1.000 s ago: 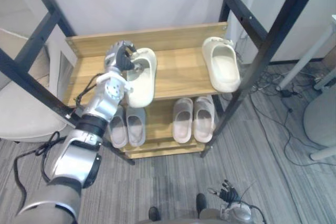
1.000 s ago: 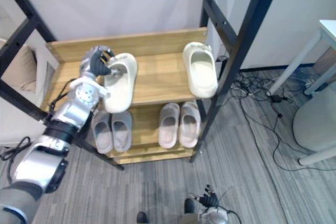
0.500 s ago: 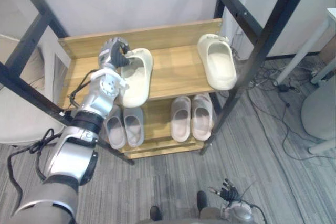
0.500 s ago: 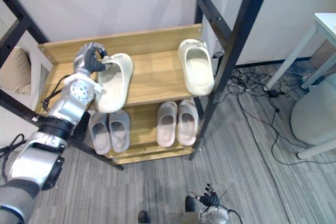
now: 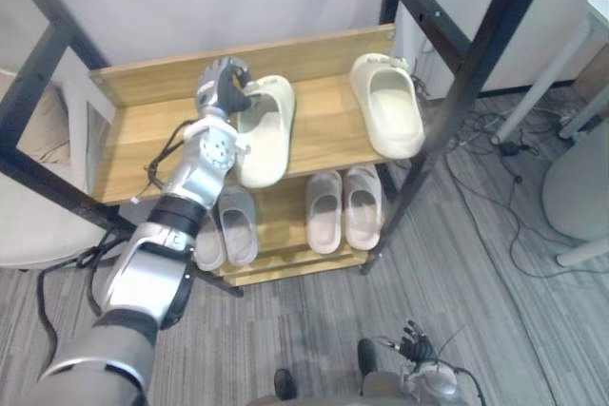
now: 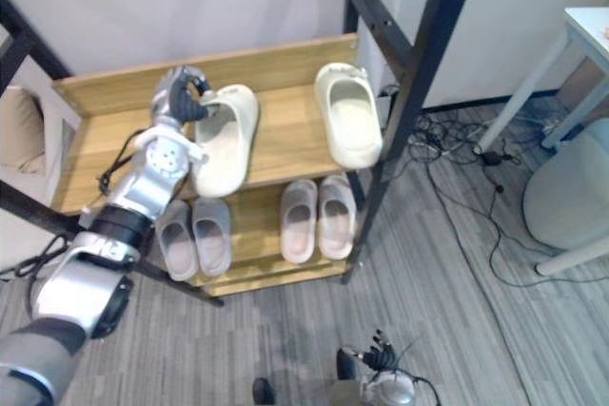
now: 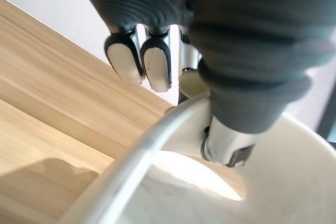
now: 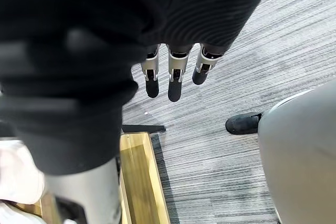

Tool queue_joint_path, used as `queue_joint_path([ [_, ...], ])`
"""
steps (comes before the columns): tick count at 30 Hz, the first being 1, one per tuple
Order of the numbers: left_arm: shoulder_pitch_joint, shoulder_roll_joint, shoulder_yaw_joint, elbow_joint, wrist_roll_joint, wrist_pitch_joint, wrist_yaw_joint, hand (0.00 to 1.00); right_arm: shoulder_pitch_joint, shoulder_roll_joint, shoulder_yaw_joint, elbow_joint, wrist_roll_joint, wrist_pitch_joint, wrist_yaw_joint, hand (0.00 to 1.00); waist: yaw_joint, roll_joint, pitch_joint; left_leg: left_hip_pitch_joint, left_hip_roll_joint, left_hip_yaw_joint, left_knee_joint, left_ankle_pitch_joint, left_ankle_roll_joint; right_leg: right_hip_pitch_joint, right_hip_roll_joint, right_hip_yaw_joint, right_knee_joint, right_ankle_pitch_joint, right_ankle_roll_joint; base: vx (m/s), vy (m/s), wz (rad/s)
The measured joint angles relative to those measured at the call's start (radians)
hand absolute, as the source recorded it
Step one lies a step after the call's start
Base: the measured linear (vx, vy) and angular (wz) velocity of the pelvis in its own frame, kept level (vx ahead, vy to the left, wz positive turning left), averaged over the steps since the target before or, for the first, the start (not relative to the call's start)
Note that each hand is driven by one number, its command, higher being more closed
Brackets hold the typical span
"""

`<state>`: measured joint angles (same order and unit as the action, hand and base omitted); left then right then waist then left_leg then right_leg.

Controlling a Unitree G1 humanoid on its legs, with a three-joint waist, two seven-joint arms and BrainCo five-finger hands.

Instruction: Organize the slippers on the shoe rack

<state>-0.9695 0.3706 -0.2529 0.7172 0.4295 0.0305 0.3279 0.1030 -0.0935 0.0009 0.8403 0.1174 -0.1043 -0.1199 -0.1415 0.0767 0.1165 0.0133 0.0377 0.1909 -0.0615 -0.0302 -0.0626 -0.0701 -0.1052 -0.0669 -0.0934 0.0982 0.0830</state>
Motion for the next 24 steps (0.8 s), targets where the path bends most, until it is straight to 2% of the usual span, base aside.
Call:
queue_joint_path([
  [12,-0.046,-0.092,0.015,0.002,-0.003,0.02,0.036,1.0,0.024,0.002,-0.001,-0.066,-0.001,0.002,-0.008,0.0,-0.017,0.006,0.003,-0.031,-0.004,0.085,0.012,-0.008,0.012,-0.072,-0.001,0.099,0.003,0.035,0.006,-0.05,-0.01,-0.21],
  [24,-0.067,-0.112,0.069,0.003,-0.002,0.058,0.063,1.0,0.047,0.003,-0.001,-0.109,-0.001,0.004,-0.011,0.0,-0.012,0.003,0.005,-0.048,-0.018,0.119,0.012,-0.009,0.019,-0.106,-0.013,0.134,0.003,0.049,0.016,-0.02,-0.012,-0.08],
])
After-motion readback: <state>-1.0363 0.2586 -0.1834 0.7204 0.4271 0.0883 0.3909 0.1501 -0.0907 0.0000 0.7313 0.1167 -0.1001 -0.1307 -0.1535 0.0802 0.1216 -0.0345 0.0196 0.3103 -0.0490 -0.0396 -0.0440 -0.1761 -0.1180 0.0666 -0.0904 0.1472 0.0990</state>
